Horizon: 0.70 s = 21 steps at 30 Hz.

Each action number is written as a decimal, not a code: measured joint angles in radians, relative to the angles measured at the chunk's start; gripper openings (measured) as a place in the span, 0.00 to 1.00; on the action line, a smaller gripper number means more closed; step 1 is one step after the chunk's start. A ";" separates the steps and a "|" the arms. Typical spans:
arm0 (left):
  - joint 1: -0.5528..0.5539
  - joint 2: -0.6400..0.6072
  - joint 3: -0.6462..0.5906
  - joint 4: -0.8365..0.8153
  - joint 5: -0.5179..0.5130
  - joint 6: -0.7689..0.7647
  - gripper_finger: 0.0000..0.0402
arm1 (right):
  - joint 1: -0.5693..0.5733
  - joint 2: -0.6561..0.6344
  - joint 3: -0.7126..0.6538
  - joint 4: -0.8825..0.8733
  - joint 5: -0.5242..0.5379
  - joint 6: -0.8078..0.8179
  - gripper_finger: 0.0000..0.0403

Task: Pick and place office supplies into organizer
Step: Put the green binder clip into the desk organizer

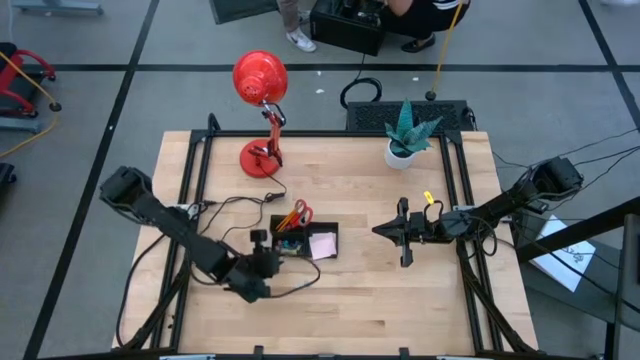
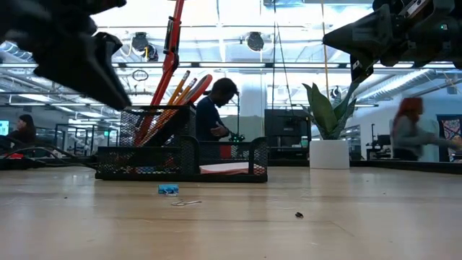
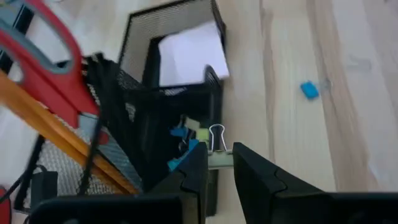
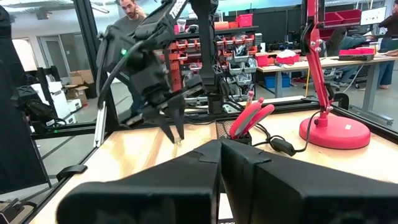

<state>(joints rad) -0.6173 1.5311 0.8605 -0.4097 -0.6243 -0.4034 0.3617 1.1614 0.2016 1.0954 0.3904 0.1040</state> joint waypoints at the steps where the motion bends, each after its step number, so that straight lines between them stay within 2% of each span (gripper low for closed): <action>1: -0.004 0.014 0.000 0.000 -0.005 0.003 0.17 | 0.000 0.000 0.000 0.000 0.000 0.000 0.01; 11: -0.005 0.126 0.000 -0.007 -0.133 0.028 0.17 | 0.000 0.000 0.000 0.000 0.000 0.000 0.01; 21: 0.034 0.126 0.000 -0.022 -0.093 0.027 0.17 | -0.001 0.000 0.000 0.000 0.000 0.000 0.01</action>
<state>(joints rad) -0.5836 1.6569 0.8604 -0.4321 -0.7176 -0.3759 0.3611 1.1613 0.2016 1.0954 0.3908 0.1043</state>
